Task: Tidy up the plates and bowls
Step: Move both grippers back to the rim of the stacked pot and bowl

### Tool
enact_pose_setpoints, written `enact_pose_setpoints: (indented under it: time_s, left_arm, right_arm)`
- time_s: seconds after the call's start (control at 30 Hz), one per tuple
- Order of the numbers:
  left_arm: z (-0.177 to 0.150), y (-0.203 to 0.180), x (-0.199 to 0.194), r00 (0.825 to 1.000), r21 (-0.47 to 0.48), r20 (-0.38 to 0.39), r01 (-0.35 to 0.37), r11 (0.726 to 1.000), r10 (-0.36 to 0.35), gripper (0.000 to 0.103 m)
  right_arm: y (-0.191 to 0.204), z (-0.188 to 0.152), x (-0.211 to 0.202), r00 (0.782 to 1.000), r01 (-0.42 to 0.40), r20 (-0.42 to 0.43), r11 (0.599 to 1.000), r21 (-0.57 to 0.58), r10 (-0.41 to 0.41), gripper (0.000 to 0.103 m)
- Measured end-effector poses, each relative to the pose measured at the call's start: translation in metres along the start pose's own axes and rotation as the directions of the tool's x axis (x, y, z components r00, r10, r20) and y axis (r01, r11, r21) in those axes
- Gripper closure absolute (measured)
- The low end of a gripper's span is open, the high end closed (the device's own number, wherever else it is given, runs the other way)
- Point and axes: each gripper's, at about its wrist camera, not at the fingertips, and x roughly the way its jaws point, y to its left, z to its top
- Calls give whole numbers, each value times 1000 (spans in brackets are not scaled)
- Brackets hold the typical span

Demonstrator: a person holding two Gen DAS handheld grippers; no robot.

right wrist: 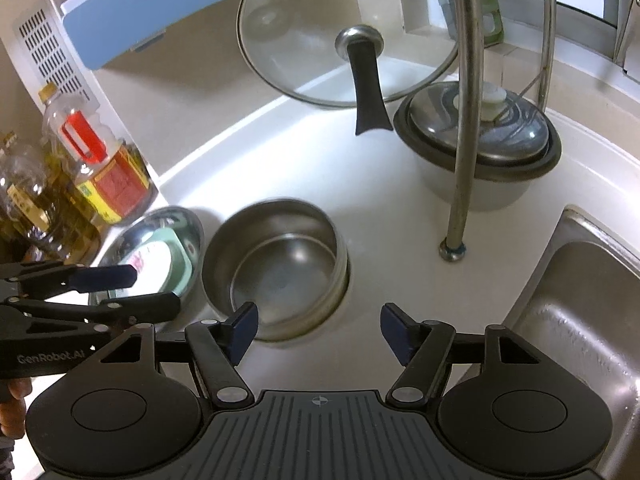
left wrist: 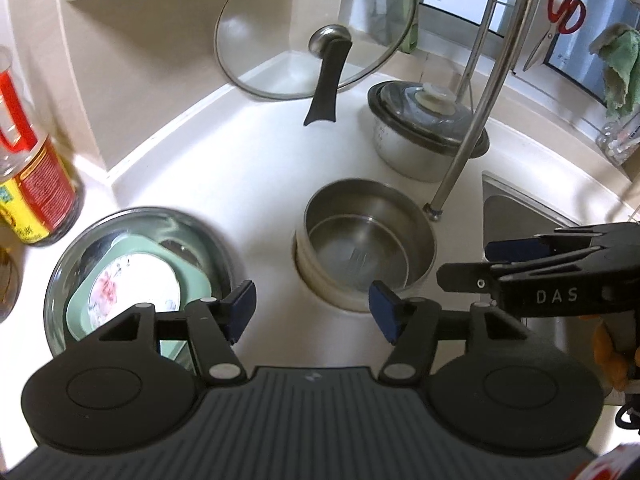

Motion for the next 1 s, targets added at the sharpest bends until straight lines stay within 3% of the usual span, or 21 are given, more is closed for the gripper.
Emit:
enact_pose_setpoints:
  time_s: [0.5,1.0]
  left_arm:
    - [-23,-8,1,998,-69,-38,-48,996,46,43]
    - [-26,-14,-6,995,-152,-21,-98,984,96,43]
  right_arm:
    - [-10,-24,8,997,-14,-71,999,-51,10,35]
    - [-22,-9,6,997,-52,-54,994,-95,47,35]
